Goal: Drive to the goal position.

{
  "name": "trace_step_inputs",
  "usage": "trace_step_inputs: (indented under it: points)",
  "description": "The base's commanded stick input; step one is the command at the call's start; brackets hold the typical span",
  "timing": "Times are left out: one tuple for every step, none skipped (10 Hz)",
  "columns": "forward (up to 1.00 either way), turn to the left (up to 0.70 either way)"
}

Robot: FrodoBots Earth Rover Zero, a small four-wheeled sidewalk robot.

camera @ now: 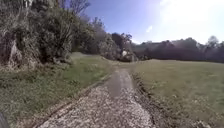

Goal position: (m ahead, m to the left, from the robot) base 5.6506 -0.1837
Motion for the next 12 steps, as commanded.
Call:
trace_step_inputs:
  points:
    - [0.70, 0.00]
    - [0.70, 0.00]
    - [0.70, 0.00]
    - [0.70, 0.00]
    - [0.70, 0.00]
    - [0.70, 0.00]
    - [0.70, 0.00]
    - [0.70, 0.00]
    - [0.70, 0.00]
    - [0.70, 0.00]
    - [0.70, 0.00]
    - [0.70, 0.00]
